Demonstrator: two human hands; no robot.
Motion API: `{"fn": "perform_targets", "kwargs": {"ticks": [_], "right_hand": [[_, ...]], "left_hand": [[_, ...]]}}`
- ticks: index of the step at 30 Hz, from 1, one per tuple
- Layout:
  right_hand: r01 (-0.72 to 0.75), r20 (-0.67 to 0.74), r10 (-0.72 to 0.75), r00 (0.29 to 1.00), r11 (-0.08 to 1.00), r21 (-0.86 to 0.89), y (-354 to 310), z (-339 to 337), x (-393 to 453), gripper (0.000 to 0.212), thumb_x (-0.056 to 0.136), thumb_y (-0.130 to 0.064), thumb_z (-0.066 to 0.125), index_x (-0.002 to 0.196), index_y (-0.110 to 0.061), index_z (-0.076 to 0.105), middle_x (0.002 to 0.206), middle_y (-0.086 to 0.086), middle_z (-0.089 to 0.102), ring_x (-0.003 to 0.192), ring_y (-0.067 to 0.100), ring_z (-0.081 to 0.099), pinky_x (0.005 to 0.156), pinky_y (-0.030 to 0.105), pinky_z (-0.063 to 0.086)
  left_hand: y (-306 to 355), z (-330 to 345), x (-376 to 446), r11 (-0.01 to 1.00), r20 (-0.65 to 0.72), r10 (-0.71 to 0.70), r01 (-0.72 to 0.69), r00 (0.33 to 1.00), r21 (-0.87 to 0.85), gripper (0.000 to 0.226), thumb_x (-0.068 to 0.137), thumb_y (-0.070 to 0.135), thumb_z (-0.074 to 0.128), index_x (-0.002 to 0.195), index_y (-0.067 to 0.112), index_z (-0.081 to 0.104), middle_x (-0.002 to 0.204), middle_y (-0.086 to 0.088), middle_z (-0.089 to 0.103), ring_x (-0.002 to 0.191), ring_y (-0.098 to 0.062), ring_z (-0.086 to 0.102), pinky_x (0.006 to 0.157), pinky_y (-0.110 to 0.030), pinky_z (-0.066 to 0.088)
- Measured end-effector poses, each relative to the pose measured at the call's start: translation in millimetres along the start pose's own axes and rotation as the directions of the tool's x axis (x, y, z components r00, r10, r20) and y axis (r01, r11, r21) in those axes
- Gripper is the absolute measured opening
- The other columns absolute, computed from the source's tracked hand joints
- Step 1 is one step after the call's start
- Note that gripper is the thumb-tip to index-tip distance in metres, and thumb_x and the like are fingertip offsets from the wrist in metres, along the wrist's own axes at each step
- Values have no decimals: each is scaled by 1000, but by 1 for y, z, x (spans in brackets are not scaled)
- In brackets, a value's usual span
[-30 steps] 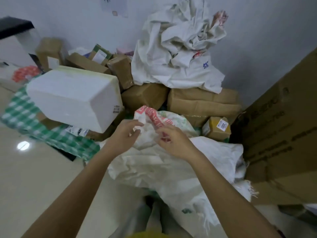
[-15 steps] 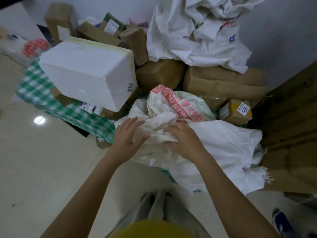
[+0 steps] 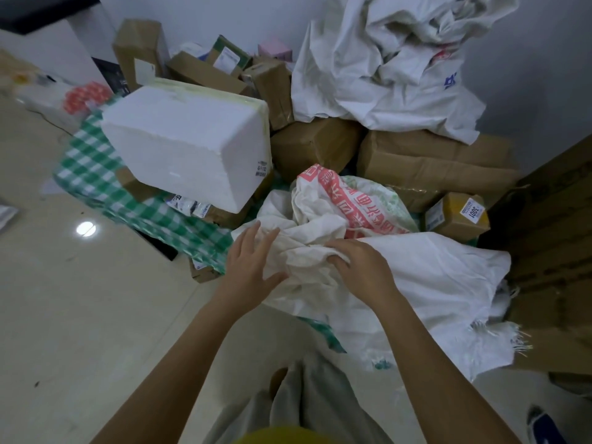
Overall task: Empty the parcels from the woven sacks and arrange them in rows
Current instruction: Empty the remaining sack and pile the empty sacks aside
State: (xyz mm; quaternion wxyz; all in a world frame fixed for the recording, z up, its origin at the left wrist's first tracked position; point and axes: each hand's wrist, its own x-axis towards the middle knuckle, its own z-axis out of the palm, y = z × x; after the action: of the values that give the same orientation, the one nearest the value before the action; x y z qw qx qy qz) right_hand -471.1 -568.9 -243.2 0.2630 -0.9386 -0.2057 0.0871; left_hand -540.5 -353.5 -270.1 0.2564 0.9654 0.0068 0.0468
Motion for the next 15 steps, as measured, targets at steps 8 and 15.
{"fn": "perform_targets", "kwargs": {"ticks": [8, 15], "right_hand": [[28, 112, -34, 993, 998, 55, -5, -33, 11, 25, 103, -28, 42, 122, -23, 58, 116, 2, 65, 100, 20, 60, 84, 31, 49], [147, 10, -147, 989, 987, -67, 11, -66, 10, 40, 96, -41, 54, 133, -26, 51, 136, -4, 50, 123, 16, 44, 98, 28, 39]], "left_hand": [[30, 3, 3, 979, -9, -74, 74, 997, 188, 87, 74, 56, 71, 146, 31, 29, 158, -9, 12, 145, -35, 6, 114, -57, 4], [44, -4, 28, 969, -180, -113, 148, 977, 197, 28, 88, 33, 64, 106, 11, 67, 126, -12, 60, 126, -40, 45, 103, -57, 37]]}}
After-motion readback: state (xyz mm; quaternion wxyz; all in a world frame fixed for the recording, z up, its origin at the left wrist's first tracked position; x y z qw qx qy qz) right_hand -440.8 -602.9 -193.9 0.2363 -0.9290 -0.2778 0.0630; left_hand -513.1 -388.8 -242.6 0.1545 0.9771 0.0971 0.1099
